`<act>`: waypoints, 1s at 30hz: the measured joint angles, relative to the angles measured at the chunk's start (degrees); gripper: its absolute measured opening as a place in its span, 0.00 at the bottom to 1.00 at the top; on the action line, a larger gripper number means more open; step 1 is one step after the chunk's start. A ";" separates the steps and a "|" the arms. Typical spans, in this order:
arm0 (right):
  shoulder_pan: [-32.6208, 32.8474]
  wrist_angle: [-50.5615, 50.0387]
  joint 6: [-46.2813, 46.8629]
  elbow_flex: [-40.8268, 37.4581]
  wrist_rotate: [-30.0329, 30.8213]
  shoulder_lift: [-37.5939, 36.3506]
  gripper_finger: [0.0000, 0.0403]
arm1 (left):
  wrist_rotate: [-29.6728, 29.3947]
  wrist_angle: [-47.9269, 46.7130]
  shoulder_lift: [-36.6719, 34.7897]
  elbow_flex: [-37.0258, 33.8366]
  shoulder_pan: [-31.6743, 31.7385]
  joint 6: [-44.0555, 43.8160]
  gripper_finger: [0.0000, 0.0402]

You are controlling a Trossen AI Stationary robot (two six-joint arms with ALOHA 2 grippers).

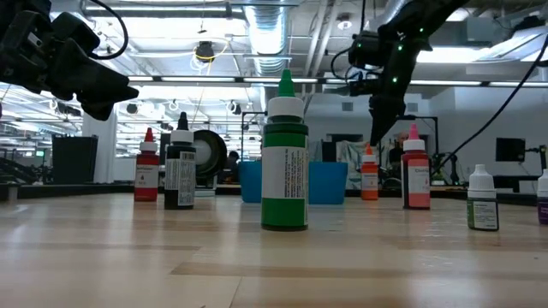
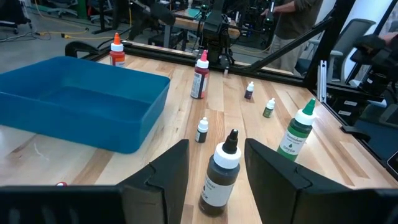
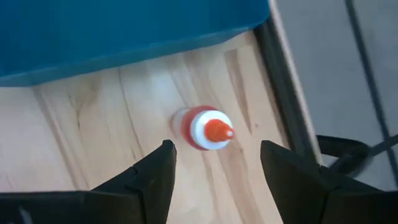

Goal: Pick & Place food coloring
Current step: Put the big orange food coloring bottle into the blue bin

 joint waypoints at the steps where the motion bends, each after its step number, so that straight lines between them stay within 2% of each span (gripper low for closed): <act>1: -0.12 0.00 -0.06 0.00 -0.40 0.44 0.56 | 0.00 -0.02 0.00 0.00 0.02 0.00 0.37; 16: -0.35 5.07 -0.02 -0.04 -0.61 3.63 0.56 | 0.02 -0.07 0.00 0.00 0.02 -0.07 0.37; 30: -0.99 3.99 2.12 -0.04 -0.72 3.63 0.55 | 0.04 -0.09 0.00 0.00 0.00 0.21 0.37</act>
